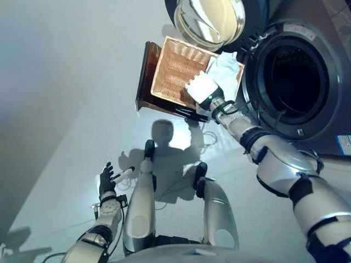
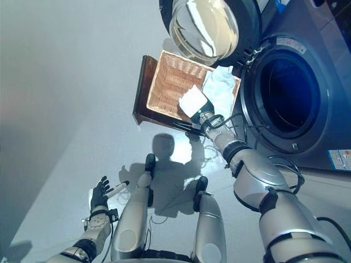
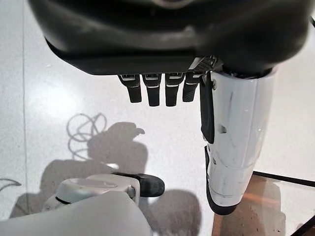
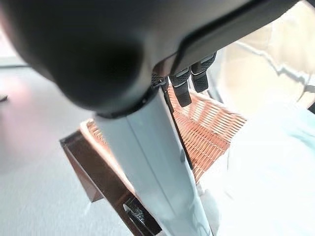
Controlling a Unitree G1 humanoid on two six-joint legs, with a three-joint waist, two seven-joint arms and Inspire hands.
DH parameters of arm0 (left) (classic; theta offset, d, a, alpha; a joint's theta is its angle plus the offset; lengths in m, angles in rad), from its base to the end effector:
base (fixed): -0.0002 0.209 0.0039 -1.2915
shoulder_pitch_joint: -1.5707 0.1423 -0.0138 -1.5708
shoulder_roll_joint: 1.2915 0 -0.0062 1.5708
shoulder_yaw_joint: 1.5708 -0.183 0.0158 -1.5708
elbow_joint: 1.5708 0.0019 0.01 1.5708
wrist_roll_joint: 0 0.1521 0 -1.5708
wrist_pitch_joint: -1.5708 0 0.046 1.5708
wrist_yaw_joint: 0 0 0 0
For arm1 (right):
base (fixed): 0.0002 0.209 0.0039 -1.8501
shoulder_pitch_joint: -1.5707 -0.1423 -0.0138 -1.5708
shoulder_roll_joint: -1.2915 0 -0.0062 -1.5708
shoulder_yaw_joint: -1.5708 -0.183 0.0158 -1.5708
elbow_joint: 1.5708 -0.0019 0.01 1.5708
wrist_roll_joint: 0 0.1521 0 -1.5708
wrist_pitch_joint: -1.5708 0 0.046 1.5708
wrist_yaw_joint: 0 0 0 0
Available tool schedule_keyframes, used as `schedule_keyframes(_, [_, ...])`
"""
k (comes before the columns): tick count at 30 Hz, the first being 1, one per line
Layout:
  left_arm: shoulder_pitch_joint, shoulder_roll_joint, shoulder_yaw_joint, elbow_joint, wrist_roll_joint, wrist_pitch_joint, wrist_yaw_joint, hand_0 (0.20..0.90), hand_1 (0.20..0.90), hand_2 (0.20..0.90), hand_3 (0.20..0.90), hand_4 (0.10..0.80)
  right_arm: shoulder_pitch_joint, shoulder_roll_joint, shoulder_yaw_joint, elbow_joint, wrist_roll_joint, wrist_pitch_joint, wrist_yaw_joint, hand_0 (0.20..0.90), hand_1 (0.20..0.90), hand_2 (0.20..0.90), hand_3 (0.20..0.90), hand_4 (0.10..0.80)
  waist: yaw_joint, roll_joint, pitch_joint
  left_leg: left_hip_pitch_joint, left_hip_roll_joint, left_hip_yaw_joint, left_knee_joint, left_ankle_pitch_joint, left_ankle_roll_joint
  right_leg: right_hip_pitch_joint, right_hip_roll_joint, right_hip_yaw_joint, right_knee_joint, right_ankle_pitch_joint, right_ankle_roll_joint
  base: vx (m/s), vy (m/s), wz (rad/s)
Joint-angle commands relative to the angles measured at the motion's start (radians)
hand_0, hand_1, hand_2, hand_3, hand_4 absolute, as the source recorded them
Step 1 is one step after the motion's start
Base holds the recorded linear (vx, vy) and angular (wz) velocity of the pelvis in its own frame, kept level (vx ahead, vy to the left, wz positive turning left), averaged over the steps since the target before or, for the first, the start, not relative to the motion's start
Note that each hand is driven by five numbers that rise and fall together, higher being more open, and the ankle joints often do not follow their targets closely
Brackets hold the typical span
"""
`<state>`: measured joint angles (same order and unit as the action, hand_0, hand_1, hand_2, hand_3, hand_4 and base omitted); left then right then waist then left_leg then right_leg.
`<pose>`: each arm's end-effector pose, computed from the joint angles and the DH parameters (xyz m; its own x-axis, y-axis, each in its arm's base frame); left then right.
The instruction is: Pick up the clothes and place them into the washing machine
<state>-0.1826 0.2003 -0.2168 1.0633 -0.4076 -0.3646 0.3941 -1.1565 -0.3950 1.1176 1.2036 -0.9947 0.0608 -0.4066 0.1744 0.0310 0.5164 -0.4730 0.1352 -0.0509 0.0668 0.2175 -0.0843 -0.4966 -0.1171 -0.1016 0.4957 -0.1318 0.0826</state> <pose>0.1821 0.1929 -0.0854 0.7591 0.4463 -0.4739 -0.4127 0.8929 0.1799 0.3761 -0.1543 0.1252 0.9280 0.3704 0.0408 0.2793 -0.6188 -0.7342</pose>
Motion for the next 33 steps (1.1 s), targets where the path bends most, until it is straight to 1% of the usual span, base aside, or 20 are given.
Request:
schedule_keyframes(1, [0.037,0.040,-0.046,-0.069,-0.022,-0.064,0.018,0.900,0.900,0.900,0.900,0.800,-0.180,-0.075,-0.020,0.006,-0.006,0.012,-0.011,0.900,0.900,0.900,0.900,0.800,0.021,-0.015,0.004,-0.029,-0.027,0.002,0.026,-0.027,-0.031,0.011,-0.048,0.065,-0.124,0.076,0.031,0.007,-0.005,0.14])
schedule_keyframes(4, [0.047,0.043,-0.043,-0.095,-0.026,-0.066,0.014,0.900,0.900,0.900,0.900,0.800,-0.184,-0.102,-0.012,0.011,-0.001,0.007,-0.005,0.900,0.900,0.900,0.900,0.800,0.028,-0.013,0.004,-0.052,-0.029,-0.005,0.027,-0.024,-0.031,-0.007,-0.048,0.058,-0.118,0.073,0.029,0.013,-0.007,0.17])
schedule_keyframes(7, [0.062,0.051,-0.040,-0.157,-0.038,-0.076,0.010,0.900,0.900,0.900,0.900,0.800,-0.189,-0.136,0.001,0.022,0.006,0.003,0.006,0.900,0.900,0.900,0.900,0.800,0.038,-0.006,0.004,-0.091,-0.032,-0.021,0.025,-0.016,-0.034,-0.040,-0.050,0.045,-0.112,0.071,0.028,0.006,-0.014,0.13])
schedule_keyframes(13, [0.074,0.054,-0.037,-0.200,-0.054,-0.082,-0.001,0.900,0.900,0.900,0.900,0.800,-0.206,-0.175,0.008,0.037,0.019,0.000,0.013,0.900,0.900,0.900,0.900,0.800,0.049,0.003,0.004,-0.138,-0.035,-0.036,0.020,-0.004,-0.037,-0.085,-0.052,0.027,-0.099,0.068,0.028,0.000,-0.005,0.09])
schedule_keyframes(14, [0.078,0.057,-0.033,-0.215,-0.062,-0.086,-0.003,0.900,0.900,0.900,0.900,0.800,-0.211,-0.199,0.007,0.049,0.027,0.004,0.011,0.900,0.900,0.900,0.900,0.800,0.052,0.006,0.004,-0.160,-0.036,-0.040,0.019,0.000,-0.039,-0.106,-0.053,0.022,-0.094,0.068,0.027,-0.005,-0.004,0.06])
schedule_keyframes(15, [0.077,0.057,-0.033,-0.215,-0.062,-0.086,-0.002,0.900,0.900,0.900,0.900,0.800,-0.211,-0.200,0.007,0.049,0.027,0.004,0.011,0.900,0.900,0.900,0.900,0.800,0.052,0.006,0.004,-0.162,-0.036,-0.041,0.019,0.000,-0.039,-0.108,-0.054,0.022,-0.093,0.068,0.027,-0.005,-0.004,0.11])
schedule_keyframes(16, [0.080,0.057,-0.029,-0.235,-0.065,-0.087,-0.003,0.900,0.900,0.900,0.900,0.800,-0.209,-0.221,0.006,0.052,0.034,0.003,0.014,0.900,0.900,0.900,0.900,0.800,0.053,0.011,0.004,-0.180,-0.039,-0.043,0.016,0.005,-0.040,-0.125,-0.054,0.018,-0.091,0.068,0.027,-0.002,0.003,0.13])
schedule_keyframes(19, [0.077,0.056,-0.024,-0.235,-0.069,-0.088,-0.002,0.900,0.900,0.900,0.900,0.800,-0.213,-0.232,0.007,0.053,0.037,0.003,0.018,0.900,0.900,0.900,0.900,0.800,0.053,0.014,0.004,-0.198,-0.040,-0.047,0.009,0.011,-0.041,-0.147,-0.053,0.017,-0.090,0.070,0.028,-0.006,0.010,0.10])
schedule_keyframes(21, [0.078,0.053,-0.023,-0.255,-0.075,-0.088,-0.002,0.900,0.900,0.900,0.900,0.800,-0.215,-0.257,0.005,0.060,0.044,0.008,0.020,0.900,0.900,0.900,0.900,0.800,0.052,0.018,0.004,-0.221,-0.043,-0.051,0.002,0.018,-0.042,-0.172,-0.056,0.010,-0.083,0.069,0.028,0.000,0.000,0.00])
schedule_keyframes(30, [0.088,0.047,-0.021,-0.310,-0.079,-0.097,0.001,0.900,0.900,0.900,0.900,0.800,-0.212,-0.316,0.005,0.082,0.052,0.016,0.020,0.900,0.900,0.900,0.900,0.800,0.052,0.032,0.004,-0.283,-0.049,-0.061,0.013,0.022,-0.046,-0.227,-0.058,0.007,-0.065,0.063,0.025,0.000,-0.001,0.02])
schedule_keyframes(33, [0.096,0.045,-0.020,-0.316,-0.083,-0.097,-0.001,0.900,0.900,0.900,0.900,0.800,-0.210,-0.327,0.005,0.080,0.052,0.016,0.021,0.900,0.900,0.900,0.900,0.800,0.051,0.031,0.004,-0.283,-0.051,-0.060,0.013,0.020,-0.046,-0.229,-0.060,0.007,-0.061,0.057,0.025,0.013,-0.010,0.05])
